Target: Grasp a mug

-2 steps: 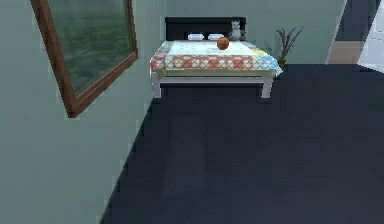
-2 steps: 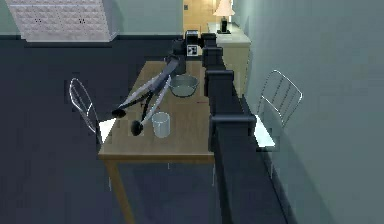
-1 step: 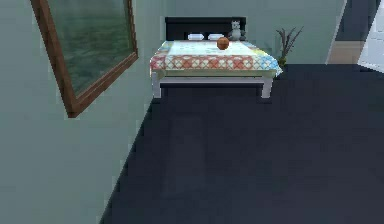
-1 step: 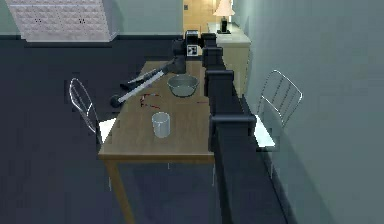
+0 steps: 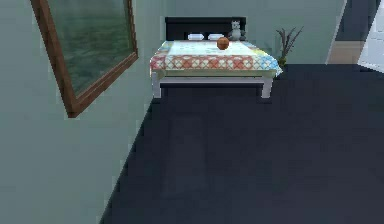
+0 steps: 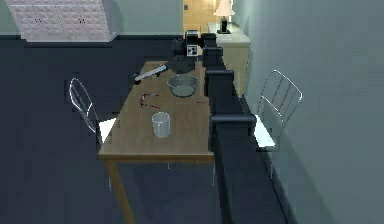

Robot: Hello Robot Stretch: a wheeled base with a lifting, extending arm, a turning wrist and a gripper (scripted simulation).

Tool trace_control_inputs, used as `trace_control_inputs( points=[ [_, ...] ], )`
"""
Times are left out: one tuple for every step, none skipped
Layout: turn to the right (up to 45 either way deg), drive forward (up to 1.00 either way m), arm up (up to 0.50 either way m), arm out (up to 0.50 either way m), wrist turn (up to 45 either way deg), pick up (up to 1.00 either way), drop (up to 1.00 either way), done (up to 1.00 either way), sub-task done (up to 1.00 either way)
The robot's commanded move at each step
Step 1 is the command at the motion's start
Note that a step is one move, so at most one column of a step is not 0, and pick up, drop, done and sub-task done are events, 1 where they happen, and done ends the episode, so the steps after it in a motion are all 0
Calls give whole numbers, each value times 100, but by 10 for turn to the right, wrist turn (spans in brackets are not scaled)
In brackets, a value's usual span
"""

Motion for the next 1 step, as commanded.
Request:
trace_control_inputs(
  points=[
    [0, 0, 0, 0, 90, 0, 0, 0, 0]
  ],
)
